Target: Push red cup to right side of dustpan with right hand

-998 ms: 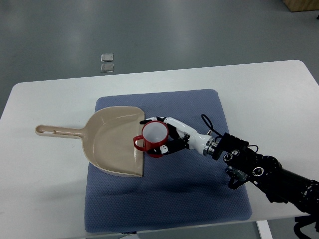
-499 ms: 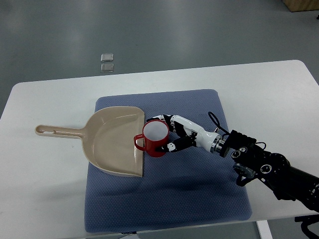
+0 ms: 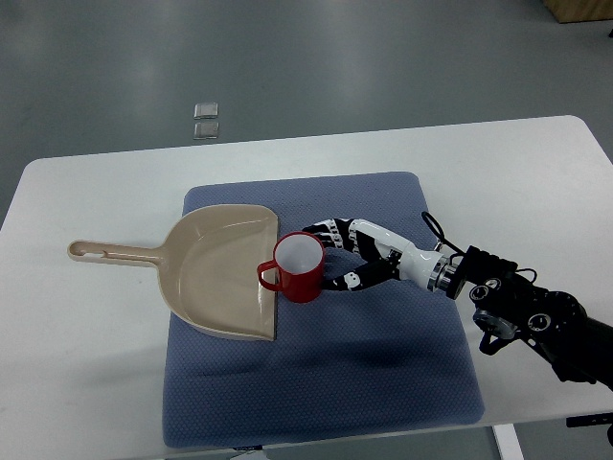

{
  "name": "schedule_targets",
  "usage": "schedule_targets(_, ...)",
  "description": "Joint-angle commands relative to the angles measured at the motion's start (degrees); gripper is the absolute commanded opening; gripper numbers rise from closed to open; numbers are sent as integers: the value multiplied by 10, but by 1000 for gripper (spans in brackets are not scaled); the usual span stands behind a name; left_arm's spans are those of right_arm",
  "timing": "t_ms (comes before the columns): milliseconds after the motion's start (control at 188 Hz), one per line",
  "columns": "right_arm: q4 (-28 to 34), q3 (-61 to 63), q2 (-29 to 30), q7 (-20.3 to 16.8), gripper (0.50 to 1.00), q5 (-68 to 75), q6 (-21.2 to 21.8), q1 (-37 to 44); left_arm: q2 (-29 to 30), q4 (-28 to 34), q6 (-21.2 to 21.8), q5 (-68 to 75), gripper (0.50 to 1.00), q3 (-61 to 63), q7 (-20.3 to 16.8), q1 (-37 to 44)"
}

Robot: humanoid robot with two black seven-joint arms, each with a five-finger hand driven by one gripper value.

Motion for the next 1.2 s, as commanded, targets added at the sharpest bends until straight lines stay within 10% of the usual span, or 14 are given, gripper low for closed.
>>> schedule_targets(0, 1, 2, -20, 0, 915, 1, 7, 0, 0, 0, 0, 0, 1000, 0, 0, 0)
schedule_targets(515, -24, 65, -97, 0, 915, 124, 6, 18, 0, 0, 0, 0, 1000, 0, 0, 0)
schedule_targets(875, -21, 90, -92, 0, 921, 267, -151, 20, 0, 0, 0, 0, 1000, 0, 0, 0)
schedule_targets(1194, -17, 89, -79, 0, 926, 281, -156, 13, 0, 0, 1, 0, 1000, 0, 0, 0)
